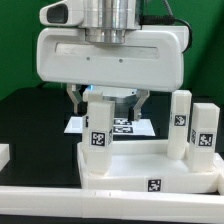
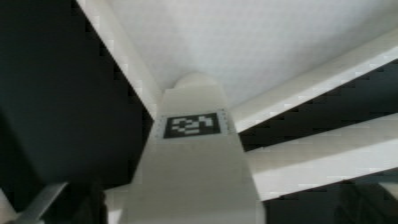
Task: Assemble desk
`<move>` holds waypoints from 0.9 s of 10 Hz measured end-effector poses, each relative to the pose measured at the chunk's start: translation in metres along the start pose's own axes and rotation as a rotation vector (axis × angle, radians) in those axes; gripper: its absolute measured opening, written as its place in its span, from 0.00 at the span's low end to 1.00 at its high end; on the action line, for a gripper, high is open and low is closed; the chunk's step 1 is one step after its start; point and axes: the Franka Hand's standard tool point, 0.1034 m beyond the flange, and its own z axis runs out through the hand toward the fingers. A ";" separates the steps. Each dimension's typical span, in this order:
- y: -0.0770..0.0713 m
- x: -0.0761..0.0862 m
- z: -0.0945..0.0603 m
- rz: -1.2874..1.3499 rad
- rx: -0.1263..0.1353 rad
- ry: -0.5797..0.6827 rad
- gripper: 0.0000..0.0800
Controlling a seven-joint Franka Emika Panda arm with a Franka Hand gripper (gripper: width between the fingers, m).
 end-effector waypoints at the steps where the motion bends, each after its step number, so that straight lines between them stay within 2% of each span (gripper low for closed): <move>1: 0.000 0.000 0.000 0.001 0.000 0.000 0.66; 2: 0.000 0.000 0.000 0.002 0.000 0.000 0.49; 3: 0.001 0.001 0.000 0.004 -0.001 0.001 0.49; 4: 0.001 0.000 0.000 0.004 -0.001 0.001 0.36; 7: 0.002 0.001 0.000 0.033 0.001 0.001 0.36; 9: 0.004 0.001 0.000 0.193 0.015 -0.001 0.36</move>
Offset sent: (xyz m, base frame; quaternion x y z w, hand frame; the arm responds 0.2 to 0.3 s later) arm 0.0000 0.0000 0.0000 0.0000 0.0000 0.0000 1.0000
